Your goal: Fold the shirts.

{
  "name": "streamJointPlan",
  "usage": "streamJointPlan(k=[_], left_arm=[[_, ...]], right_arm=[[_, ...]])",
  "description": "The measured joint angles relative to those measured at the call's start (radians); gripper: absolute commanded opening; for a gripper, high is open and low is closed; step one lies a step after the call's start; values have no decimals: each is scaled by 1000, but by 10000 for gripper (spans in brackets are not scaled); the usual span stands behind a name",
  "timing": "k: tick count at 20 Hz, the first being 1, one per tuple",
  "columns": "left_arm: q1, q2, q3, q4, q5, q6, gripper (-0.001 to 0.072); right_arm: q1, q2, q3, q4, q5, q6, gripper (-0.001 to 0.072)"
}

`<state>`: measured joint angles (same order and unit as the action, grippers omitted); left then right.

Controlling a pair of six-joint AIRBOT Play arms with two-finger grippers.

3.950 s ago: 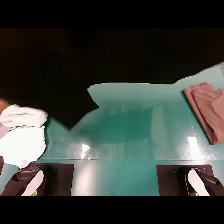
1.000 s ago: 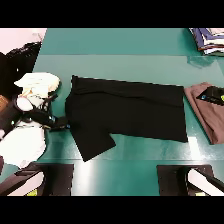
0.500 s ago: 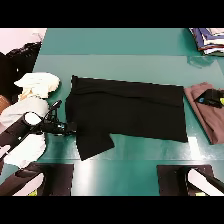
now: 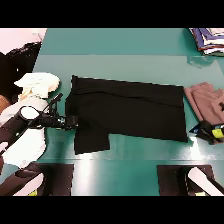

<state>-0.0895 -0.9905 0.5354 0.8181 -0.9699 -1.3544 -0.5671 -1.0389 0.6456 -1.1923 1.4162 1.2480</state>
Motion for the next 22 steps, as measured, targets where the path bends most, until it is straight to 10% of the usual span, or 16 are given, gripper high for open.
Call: streamJointPlan(k=[4,11,22], left_arm=[[0,0,9,-3,-8,18,26],[0,0,12,5,-9,26,25],[0,391,-44,255,-331,-196,24]], right_arm=[[-47,-53,-84,42,-40,-11,419],[-62,-113,-114,137,-97,-43,17],[-64,183,-116,39,31,-75,15]])
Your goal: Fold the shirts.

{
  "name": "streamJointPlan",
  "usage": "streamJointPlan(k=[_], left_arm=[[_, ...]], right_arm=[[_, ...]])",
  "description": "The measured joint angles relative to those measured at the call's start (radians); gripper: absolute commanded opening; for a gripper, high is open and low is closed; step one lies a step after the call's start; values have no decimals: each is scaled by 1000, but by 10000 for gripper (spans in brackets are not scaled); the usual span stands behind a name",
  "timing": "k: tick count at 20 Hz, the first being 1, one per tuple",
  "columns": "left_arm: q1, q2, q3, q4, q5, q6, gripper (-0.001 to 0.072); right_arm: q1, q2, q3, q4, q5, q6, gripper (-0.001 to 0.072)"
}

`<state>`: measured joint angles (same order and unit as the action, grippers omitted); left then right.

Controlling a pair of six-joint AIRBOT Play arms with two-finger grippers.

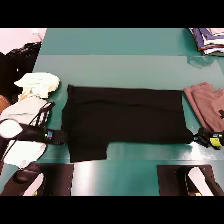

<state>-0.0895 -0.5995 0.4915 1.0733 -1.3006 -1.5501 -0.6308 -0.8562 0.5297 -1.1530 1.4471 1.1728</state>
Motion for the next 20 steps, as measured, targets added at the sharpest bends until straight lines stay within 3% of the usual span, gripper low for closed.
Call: streamJointPlan(k=[4,7,13,20], left_arm=[[0,116,35,-16,-106,-62,25],[0,76,104,-14,-35,-57,26],[0,-270,275,14,201,31,26],[0,-629,499,29,398,60,29]], right_arm=[[21,98,10,-31,56,40,15],[113,92,75,-39,58,88,15],[368,-141,327,-47,-62,198,16],[471,-503,637,-36,-110,243,25]])
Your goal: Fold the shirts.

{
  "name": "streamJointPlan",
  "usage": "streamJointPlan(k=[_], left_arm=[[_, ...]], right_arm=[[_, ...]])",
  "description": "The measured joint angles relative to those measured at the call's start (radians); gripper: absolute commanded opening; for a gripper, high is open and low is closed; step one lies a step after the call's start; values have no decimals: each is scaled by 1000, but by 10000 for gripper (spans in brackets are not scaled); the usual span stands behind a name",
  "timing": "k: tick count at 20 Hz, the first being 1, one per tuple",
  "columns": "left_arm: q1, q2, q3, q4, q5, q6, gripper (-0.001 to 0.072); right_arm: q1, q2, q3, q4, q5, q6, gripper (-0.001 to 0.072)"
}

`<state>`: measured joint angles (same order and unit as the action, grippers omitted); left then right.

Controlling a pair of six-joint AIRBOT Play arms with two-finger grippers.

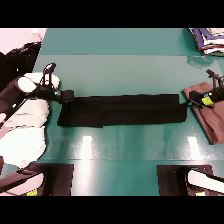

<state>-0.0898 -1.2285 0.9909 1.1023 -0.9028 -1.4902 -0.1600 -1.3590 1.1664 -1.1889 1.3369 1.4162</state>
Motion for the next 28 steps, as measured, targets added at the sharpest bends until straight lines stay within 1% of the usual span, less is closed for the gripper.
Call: streamJointPlan(k=[1,2,3,4,5,7,8,9,10,12,15,18,19,20,21,22,23,26,28], left_arm=[[0,-26,18,3,17,1,90],[0,-43,32,4,35,3,380],[0,-58,43,5,48,3,576],[1,-67,52,6,55,3,520],[2,-74,64,7,58,4,490],[1,-82,92,8,42,4,487],[1,-82,108,9,27,5,390],[1,-84,124,12,4,8,149],[1,-84,140,13,-20,16,35],[1,-84,160,10,-66,39,35],[0,-86,173,-29,-109,64,32],[-16,-89,179,-80,-123,77,26],[-31,-89,179,-90,-119,79,26],[-50,-90,180,-96,-108,82,26],[-77,-91,181,-103,-87,83,26],[-106,-97,184,-109,-65,83,26],[-134,-108,192,-112,-44,84,26],[-218,-188,253,-121,-17,83,26],[-280,-273,322,-132,-25,83,26]], right_arm=[[2,-41,38,12,-2,1,147],[3,-75,71,23,-3,0,365],[3,-108,105,33,-3,-4,445],[3,-135,135,43,-3,-8,452],[2,-159,163,51,2,-17,452],[-13,-190,193,60,33,-48,452],[-27,-199,195,62,46,-69,452],[-44,-206,187,64,60,-89,452],[-64,-210,171,66,71,-107,452],[-113,-219,122,82,82,-150,452],[-187,-253,47,175,82,-219,448],[-210,-302,10,269,97,-256,446],[-201,-318,3,295,103,-266,400],[-190,-330,-1,307,102,-273,233],[-175,-340,-4,311,90,-282,122],[-161,-348,-8,316,82,-293,48],[-147,-351,-9,320,76,-303,16],[-123,-334,-13,319,66,-327,15],[-118,-278,-13,314,74,-332,15]])
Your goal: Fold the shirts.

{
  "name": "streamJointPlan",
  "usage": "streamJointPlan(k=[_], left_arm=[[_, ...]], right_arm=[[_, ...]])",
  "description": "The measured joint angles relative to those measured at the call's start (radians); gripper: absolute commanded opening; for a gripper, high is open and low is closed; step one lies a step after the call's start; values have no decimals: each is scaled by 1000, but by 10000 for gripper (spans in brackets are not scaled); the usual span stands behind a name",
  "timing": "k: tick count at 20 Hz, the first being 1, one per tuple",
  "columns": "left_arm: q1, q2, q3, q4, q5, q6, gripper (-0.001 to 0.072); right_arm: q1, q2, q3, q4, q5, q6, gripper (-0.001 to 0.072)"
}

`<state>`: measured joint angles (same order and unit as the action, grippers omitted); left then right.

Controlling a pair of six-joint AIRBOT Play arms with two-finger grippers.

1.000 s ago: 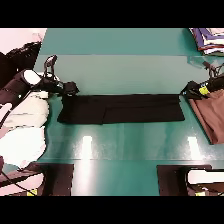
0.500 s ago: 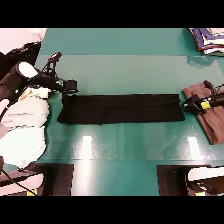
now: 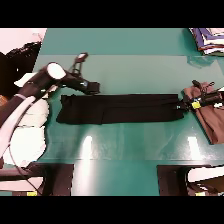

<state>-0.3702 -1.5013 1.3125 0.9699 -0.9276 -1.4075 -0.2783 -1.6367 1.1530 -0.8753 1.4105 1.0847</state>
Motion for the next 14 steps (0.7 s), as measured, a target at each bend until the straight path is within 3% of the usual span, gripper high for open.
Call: streamJointPlan(k=[7,14], left_arm=[[-164,-286,210,-58,-20,-29,26],[-190,-365,253,-135,-3,-48,26]], right_arm=[[41,294,57,157,25,42,15],[302,335,301,212,32,123,15]])
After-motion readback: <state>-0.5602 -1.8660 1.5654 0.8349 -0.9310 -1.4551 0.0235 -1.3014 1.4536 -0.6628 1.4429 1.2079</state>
